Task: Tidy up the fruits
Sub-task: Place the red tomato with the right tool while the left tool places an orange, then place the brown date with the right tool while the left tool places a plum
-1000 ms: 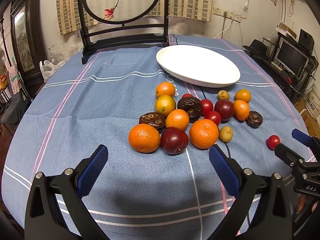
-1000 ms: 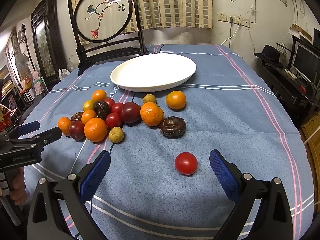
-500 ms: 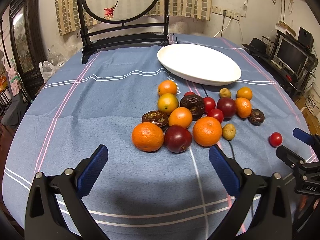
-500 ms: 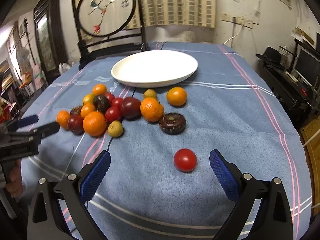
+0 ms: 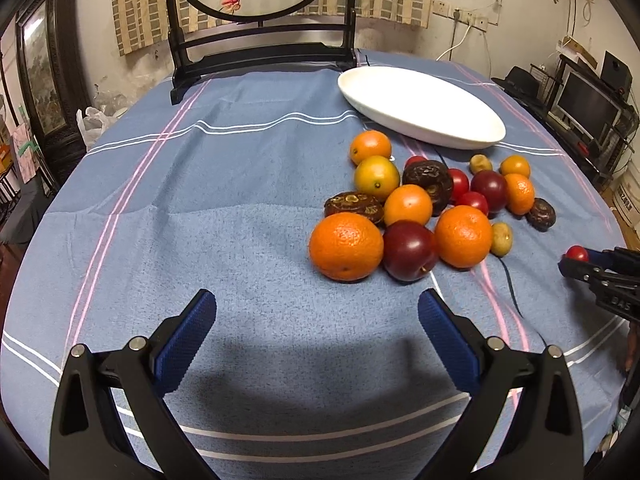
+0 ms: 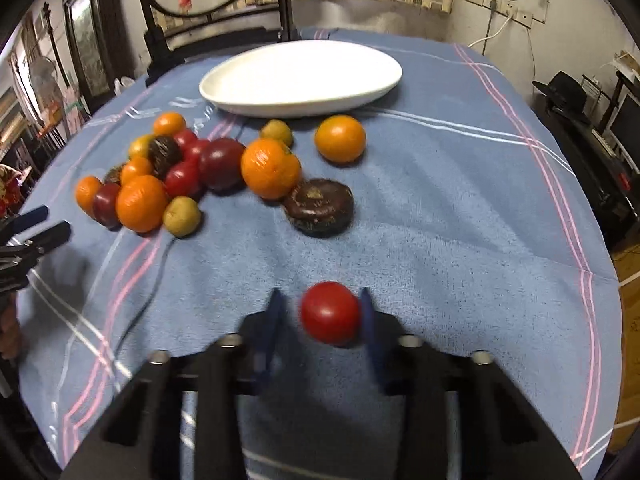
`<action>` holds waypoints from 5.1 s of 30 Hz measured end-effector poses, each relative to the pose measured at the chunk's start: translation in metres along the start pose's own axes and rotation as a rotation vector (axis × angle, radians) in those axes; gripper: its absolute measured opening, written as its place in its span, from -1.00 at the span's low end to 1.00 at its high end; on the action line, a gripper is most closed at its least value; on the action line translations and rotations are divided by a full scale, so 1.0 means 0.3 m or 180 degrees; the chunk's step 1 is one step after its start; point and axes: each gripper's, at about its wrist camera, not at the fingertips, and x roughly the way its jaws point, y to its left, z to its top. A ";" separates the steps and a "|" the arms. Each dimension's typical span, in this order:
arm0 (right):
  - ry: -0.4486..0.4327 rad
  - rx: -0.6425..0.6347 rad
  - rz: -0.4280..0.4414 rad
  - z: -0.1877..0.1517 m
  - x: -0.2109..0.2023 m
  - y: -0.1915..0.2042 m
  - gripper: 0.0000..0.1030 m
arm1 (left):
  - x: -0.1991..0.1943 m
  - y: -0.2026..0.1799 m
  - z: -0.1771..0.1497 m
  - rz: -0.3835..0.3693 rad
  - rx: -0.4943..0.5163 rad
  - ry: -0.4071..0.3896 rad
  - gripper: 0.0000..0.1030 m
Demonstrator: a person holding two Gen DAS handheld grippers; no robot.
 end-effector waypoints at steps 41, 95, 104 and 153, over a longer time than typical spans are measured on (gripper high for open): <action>-0.0621 -0.0020 0.0442 0.521 0.129 0.043 -0.43 | 0.310 -0.232 0.613 -0.0445 0.0319 -0.0019 -0.20; -0.0247 -0.0037 0.0270 0.144 0.097 -0.001 -0.15 | 0.129 -0.111 0.080 -0.0538 0.0427 0.0231 0.30; -0.0352 -0.0007 0.0515 0.130 0.070 -0.012 -0.15 | 0.191 -0.131 0.108 -0.0580 0.0413 0.0303 -0.25; -0.0690 0.0051 0.0574 0.415 0.089 0.033 0.20 | 0.248 -0.138 0.514 -0.0474 0.0099 -0.0213 0.66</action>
